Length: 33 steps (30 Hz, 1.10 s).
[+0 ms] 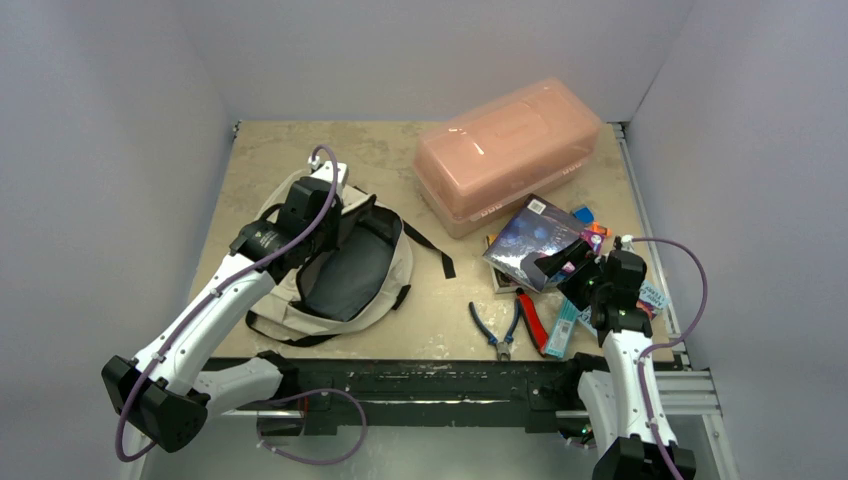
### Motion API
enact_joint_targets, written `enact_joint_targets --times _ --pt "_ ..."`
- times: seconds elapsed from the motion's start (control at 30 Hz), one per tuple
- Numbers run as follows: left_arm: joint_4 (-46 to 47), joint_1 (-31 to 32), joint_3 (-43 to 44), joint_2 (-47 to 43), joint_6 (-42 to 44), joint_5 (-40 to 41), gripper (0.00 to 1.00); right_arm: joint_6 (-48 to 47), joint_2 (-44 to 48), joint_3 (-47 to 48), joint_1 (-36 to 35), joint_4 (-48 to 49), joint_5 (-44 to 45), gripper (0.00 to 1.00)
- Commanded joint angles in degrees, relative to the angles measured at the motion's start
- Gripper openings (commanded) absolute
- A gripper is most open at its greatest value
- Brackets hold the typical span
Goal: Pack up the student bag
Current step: Pick up the book from the center of the board.
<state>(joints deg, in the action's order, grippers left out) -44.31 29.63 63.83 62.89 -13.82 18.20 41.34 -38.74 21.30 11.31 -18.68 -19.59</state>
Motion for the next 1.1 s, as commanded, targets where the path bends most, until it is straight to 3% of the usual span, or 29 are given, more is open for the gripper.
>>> enact_joint_targets --times 0.0,0.1,0.43,0.63,0.97,1.07 --pt "4.12 -0.36 -0.41 -1.37 0.64 -1.12 0.00 0.24 -0.88 -1.25 0.36 3.43 -1.07 0.94" --pt "4.17 -0.36 -0.37 -1.37 0.62 -1.15 0.00 1.80 -1.77 -4.39 0.38 12.66 -6.96 0.87" --pt "4.46 -0.36 -0.73 -1.22 0.55 -1.24 0.00 5.78 -7.52 -9.24 0.51 27.75 -10.51 0.69" --pt "4.34 -0.36 -0.73 -0.77 0.47 -1.58 0.00 8.20 -7.42 -11.65 0.71 33.13 -10.34 0.65" --pt "4.34 -0.36 -0.66 -0.49 0.37 -2.39 0.00 11.87 -12.06 -16.95 0.77 45.23 -10.13 0.72" --pt "4.40 -0.39 -0.64 -0.44 0.29 -2.61 0.00 12.25 -12.59 -17.72 0.82 47.02 -9.21 0.60"
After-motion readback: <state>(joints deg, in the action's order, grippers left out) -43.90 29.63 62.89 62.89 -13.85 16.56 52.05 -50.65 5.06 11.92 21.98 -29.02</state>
